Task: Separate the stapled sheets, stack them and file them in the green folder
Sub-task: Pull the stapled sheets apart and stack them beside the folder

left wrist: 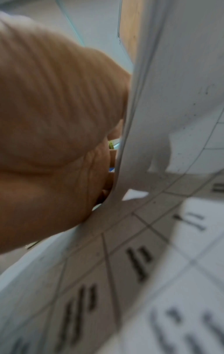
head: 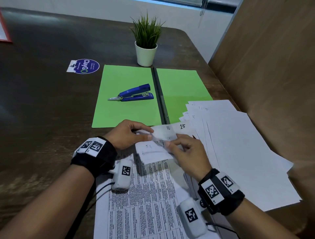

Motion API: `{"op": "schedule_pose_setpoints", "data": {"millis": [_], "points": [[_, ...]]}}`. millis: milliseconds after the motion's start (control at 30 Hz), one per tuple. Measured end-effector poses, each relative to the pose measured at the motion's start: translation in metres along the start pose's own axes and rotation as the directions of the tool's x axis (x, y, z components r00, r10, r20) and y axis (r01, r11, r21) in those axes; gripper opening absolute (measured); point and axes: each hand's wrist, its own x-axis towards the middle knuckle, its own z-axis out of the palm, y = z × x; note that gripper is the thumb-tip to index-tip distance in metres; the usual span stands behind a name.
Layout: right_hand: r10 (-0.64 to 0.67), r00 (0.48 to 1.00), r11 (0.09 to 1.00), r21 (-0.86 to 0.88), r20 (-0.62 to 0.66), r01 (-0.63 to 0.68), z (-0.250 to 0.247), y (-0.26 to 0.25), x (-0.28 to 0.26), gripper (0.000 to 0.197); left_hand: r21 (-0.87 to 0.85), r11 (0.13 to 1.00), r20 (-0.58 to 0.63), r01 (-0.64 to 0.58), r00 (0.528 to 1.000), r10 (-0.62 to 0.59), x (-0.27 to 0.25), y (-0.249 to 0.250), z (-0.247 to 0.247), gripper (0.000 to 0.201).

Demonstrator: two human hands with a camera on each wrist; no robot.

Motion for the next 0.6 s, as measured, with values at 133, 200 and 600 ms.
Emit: {"op": "schedule_pose_setpoints", "data": {"millis": [133, 200, 600], "points": [[-0.025, 0.998, 0.999, 0.043, -0.061, 0.027, -0.002, -0.008, 0.002, 0.016, -0.060, 0.998, -0.014, 0.026, 1.000, -0.027, -0.001, 0.002, 0.003, 0.007], [-0.003, 0.993, 1.000, 0.012, -0.120, 0.005, 0.000, -0.007, 0.007, 0.018, -0.040, 0.999, -0.025, -0.001, 1.000, 0.000, -0.003, 0.003, 0.002, 0.008], [0.021, 0.998, 0.983, -0.179, -0.058, -0.031, 0.003, -0.010, 0.012, 0.030, -0.058, 0.998, -0.016, 0.015, 1.000, -0.016, -0.005, 0.012, 0.007, 0.031]]}}
